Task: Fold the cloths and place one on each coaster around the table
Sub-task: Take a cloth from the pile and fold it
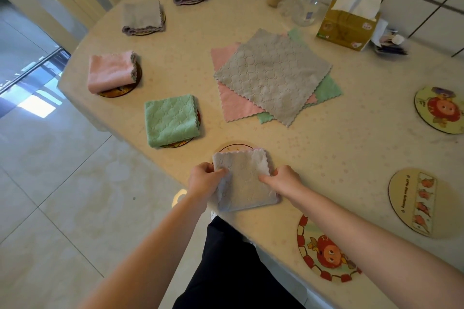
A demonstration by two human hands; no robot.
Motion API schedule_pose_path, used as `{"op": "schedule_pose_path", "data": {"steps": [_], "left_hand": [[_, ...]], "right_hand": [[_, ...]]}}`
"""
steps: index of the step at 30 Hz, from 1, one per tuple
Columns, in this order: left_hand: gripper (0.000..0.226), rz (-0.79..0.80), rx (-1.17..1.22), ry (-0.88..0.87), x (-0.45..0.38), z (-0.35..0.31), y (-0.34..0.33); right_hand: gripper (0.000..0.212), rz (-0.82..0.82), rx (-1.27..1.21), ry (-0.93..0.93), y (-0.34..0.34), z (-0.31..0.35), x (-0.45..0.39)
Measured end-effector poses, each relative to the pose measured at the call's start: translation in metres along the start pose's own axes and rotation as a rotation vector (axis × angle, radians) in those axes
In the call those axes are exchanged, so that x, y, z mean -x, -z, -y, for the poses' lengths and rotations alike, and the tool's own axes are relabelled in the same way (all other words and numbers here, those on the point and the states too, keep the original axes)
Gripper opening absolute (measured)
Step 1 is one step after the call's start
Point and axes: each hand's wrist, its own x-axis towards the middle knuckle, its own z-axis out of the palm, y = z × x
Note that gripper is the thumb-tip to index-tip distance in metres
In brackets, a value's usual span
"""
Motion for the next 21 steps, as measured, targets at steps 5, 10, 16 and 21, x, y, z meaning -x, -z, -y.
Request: {"op": "schedule_pose_path", "data": {"steps": [5,10,16,21], "left_hand": [[0.026,0.073,0.235,-0.011,0.002,0.001,0.013],[0.03,-0.002,0.231,0.014,-0.005,0.0,0.017],[0.043,-0.046,0.085,-0.019,-0.015,-0.002,0.017],[0.049,-0.166,-0.508,-0.326,-0.029,-0.022,0.029]], "right_hand": [[0.026,-0.056,-0.045,0.165,0.01,0.005,0.002],[0.026,-0.092,0.027,0.243,0.009,0.014,-0.016],[0.028,-0.098,0.107,0.249,0.01,0.01,-0.025],[0.019,-0.131,0.109,0.238,0.033,0.011,-0.037]]}}
